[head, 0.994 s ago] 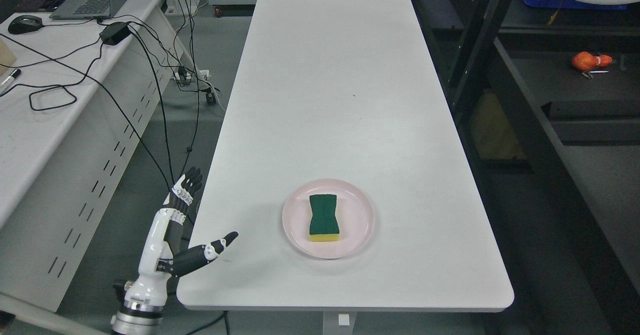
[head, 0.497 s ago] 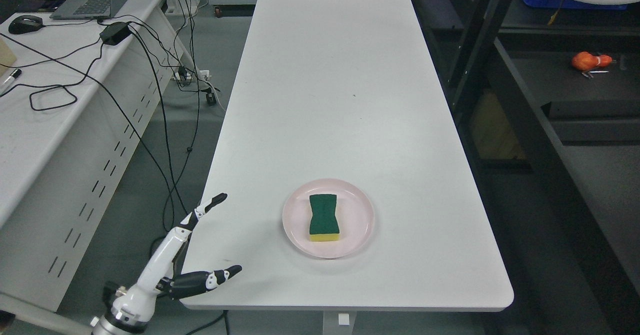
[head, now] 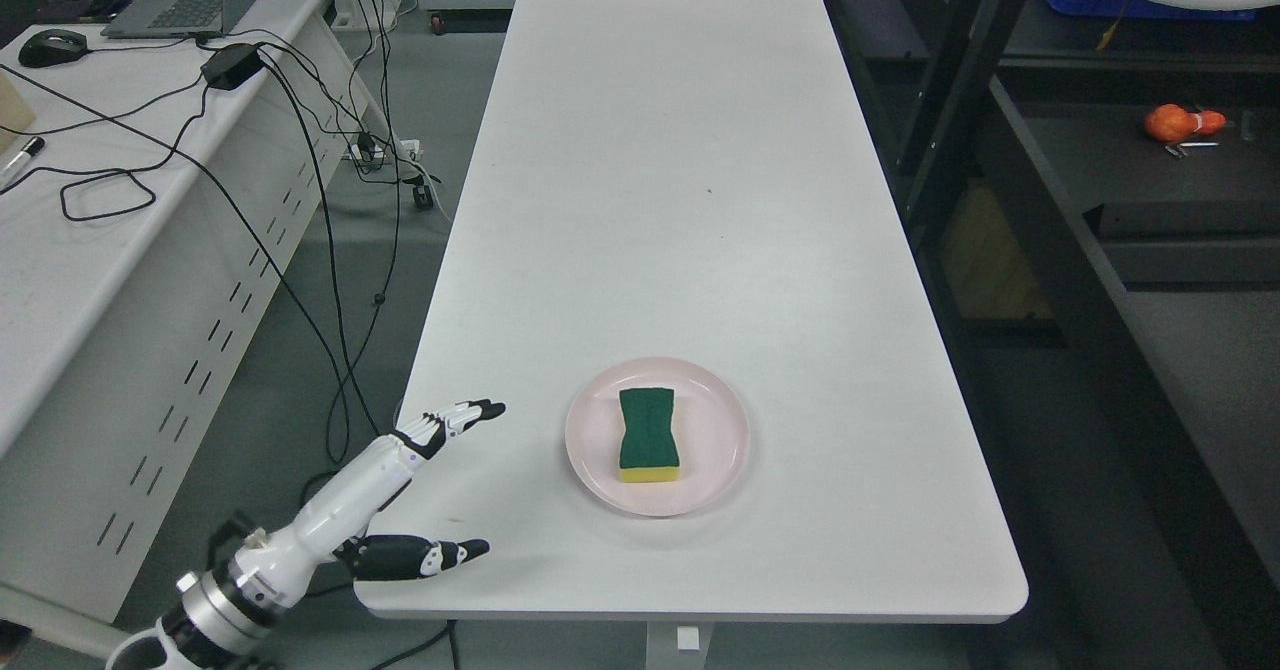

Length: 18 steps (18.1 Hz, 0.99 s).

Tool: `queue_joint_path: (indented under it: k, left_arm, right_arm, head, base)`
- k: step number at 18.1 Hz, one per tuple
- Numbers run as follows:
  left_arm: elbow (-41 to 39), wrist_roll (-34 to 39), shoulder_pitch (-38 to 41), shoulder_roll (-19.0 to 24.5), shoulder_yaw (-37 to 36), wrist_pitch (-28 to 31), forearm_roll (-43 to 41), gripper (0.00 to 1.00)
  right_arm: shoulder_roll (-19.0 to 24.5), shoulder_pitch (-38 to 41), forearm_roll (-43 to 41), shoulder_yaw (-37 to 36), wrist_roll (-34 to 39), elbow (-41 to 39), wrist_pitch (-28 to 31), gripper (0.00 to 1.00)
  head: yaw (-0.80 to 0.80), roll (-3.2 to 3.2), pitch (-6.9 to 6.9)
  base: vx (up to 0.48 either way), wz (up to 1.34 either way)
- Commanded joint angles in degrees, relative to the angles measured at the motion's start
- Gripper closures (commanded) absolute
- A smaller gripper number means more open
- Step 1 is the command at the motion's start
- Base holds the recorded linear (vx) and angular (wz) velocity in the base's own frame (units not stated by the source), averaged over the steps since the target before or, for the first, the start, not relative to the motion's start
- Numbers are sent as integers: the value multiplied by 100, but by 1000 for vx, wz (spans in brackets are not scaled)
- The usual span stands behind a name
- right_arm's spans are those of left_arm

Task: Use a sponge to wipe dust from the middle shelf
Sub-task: 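Raise the left hand and open its fingers toward the pink plate, then reach the left hand over the sponge on the plate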

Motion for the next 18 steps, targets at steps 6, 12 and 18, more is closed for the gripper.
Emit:
queue_joint_path:
  k: [6,12,18]
  left_arm:
    - [93,-346,-1850,445,-1078,-594,-3816,13]
    - [771,-346,-2932,-338,-1781,-594,-4408,13]
    - [1421,-293,-3109,-654,-2451,-594,-4750,20]
  right_arm:
    - [-100,0,0,0,6,-100,422,0]
    - [-100,0,0,0,7,-100,422,0]
    - [-100,0,0,0,7,-100,422,0]
  head:
    - [0,0,0]
    - [0,0,0]
    - [0,0,0]
  base:
    - [0,0]
    - [0,0]
    - [0,0]
